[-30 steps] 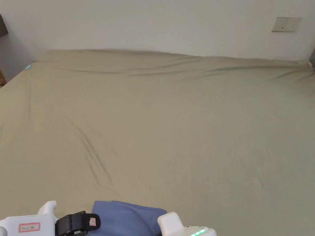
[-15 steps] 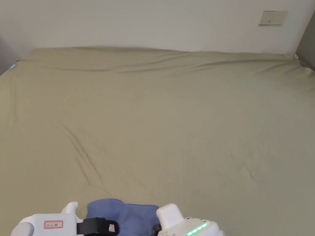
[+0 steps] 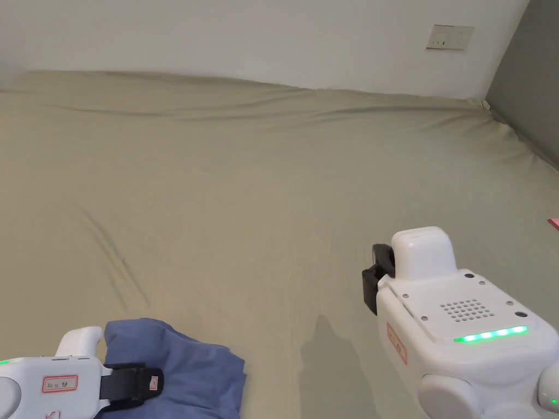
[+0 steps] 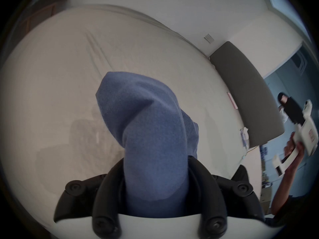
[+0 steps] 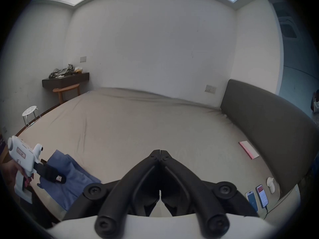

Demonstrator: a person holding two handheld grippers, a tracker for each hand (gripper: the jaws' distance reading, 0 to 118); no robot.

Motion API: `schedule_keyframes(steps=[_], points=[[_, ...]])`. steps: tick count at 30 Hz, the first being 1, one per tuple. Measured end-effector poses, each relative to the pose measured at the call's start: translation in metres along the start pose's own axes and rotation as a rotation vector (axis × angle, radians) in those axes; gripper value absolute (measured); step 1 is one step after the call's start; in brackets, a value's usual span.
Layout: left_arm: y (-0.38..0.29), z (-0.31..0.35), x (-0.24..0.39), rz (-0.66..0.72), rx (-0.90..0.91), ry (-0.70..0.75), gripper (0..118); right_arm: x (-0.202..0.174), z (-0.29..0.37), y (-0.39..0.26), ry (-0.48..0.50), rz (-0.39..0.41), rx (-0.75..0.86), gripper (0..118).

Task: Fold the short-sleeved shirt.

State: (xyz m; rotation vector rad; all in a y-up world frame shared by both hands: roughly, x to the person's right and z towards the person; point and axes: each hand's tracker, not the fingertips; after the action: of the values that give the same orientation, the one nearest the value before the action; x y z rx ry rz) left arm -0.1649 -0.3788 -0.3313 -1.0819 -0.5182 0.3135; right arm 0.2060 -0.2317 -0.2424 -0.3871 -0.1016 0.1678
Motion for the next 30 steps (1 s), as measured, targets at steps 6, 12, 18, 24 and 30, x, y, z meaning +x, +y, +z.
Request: schedule_keyframes(steps=[6,12,18,24,30], points=[[-0.003,0.026,-0.026,-0.034,0.020,0.142,34,-0.026,0.009,0.005,-0.006,0.053,0.053,0],[-0.006,0.058,-0.084,-0.052,0.038,0.346,34,-0.066,0.014,0.013,0.025,0.087,0.064,0],[-0.002,0.091,-0.154,-0.063,0.031,0.516,33,-0.094,0.007,0.015,0.038,0.106,0.059,0],[0.013,0.117,-0.215,-0.116,0.030,0.713,33,-0.115,-0.004,0.017,0.043,0.125,0.034,0],[0.029,0.135,-0.271,-0.154,-0.002,0.901,33,-0.121,-0.018,0.011,0.043,0.127,-0.007,0]])
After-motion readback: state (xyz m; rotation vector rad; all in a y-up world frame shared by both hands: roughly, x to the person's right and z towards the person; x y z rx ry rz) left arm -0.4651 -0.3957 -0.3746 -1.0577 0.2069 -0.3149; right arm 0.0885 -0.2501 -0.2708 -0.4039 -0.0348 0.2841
